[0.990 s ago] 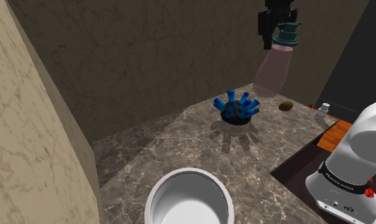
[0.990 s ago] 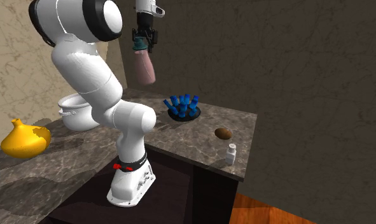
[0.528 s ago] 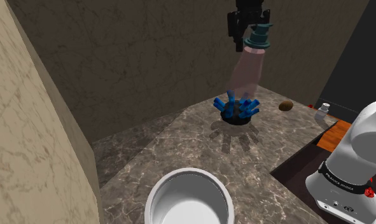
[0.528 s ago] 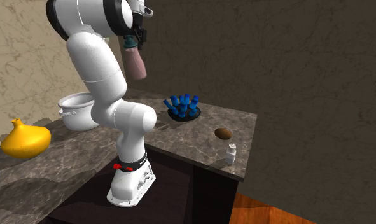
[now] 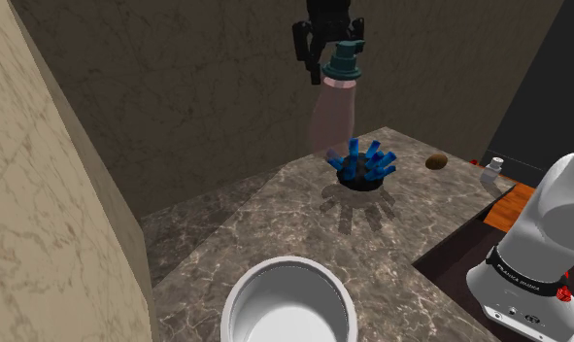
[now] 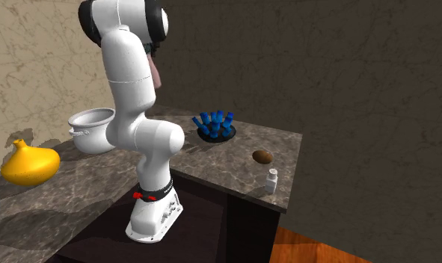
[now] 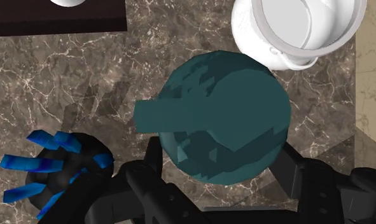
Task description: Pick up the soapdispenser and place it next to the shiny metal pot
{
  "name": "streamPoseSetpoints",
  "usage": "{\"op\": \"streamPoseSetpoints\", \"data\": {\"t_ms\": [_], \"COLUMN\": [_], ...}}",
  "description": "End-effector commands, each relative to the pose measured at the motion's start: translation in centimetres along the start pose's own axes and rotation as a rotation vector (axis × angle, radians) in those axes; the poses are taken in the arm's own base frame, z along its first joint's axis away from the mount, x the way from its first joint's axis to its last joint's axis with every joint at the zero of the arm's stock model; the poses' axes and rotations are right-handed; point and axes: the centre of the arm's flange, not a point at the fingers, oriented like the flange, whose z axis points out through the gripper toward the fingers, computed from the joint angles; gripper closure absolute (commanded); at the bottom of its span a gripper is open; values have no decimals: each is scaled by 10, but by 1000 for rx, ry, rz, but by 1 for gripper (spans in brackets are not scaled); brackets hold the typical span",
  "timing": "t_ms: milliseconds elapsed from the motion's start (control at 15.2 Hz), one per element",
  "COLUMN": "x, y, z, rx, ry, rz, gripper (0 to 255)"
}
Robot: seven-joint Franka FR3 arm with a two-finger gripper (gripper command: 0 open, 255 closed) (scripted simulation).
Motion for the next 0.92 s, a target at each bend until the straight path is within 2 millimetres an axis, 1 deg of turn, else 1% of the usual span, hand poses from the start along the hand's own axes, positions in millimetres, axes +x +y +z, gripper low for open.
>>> {"op": "streamPoseSetpoints", "data": {"t_ms": [0,66,132,858], "x": [5,8,13,26], "y": [-27,-40,-59,-58], "z": [-1,-2,-3,54], "rx": [2,2,2,2], "ry": [0,0,0,0], "rz": [1,1,1,1], "gripper": [255,255,255,255]}}
